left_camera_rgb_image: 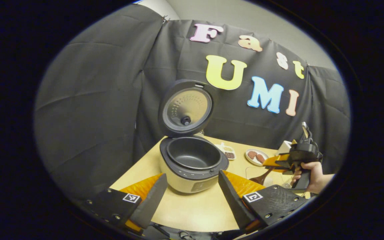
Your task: Close the left gripper, press the button to open the rice cooker; take a wooden spoon from the chopstick holder with the right hand, scoop a spoonful of rice and pour it into the rice cooker, then put the wooden spoon back into the chopstick holder.
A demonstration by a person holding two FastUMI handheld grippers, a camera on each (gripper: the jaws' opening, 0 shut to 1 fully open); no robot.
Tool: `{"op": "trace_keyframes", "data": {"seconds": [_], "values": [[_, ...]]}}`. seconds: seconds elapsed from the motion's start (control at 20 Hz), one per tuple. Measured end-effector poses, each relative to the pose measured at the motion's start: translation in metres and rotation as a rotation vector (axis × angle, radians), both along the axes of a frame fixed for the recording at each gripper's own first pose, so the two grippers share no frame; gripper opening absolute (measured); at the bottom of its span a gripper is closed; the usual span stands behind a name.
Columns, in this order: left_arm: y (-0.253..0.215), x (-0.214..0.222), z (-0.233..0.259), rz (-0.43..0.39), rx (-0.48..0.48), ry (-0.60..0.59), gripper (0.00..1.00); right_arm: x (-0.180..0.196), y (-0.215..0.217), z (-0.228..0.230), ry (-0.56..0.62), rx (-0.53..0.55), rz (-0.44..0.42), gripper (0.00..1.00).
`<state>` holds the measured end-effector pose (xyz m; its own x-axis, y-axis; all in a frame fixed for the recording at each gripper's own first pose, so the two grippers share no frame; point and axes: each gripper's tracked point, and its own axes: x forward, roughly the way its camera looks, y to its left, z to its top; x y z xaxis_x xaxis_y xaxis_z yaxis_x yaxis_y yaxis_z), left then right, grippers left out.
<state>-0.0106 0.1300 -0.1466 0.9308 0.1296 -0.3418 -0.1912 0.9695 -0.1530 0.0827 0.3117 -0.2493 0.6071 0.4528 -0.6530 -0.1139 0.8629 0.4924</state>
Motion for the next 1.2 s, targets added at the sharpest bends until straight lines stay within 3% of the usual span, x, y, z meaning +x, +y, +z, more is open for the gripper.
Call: {"op": "trace_keyframes", "data": {"seconds": [0.15,0.25,0.5,0.7,1.0,1.2], "values": [[0.016,0.002,0.005,0.016,-0.001,-0.018,0.96,0.002,-0.02,0.002,0.04,0.05,-0.072,0.19],[0.022,0.006,0.006,0.022,-0.002,-0.021,0.96,0.006,-0.035,0.0,0.068,0.072,-0.126,0.23],[0.019,0.016,0.007,-0.008,0.087,-0.034,0.96,0.008,-0.066,0.012,0.112,0.142,-0.231,0.19],[0.008,0.026,0.007,-0.035,0.04,-0.044,0.96,0.012,-0.081,0.022,0.17,0.232,-0.313,0.22],[0.006,0.029,0.011,-0.046,0.066,-0.057,0.96,0.015,-0.064,0.067,0.179,0.379,-0.296,0.19],[0.009,0.022,0.005,-0.034,0.065,-0.053,0.96,0.015,-0.036,0.09,0.201,0.475,-0.27,0.23]]}}
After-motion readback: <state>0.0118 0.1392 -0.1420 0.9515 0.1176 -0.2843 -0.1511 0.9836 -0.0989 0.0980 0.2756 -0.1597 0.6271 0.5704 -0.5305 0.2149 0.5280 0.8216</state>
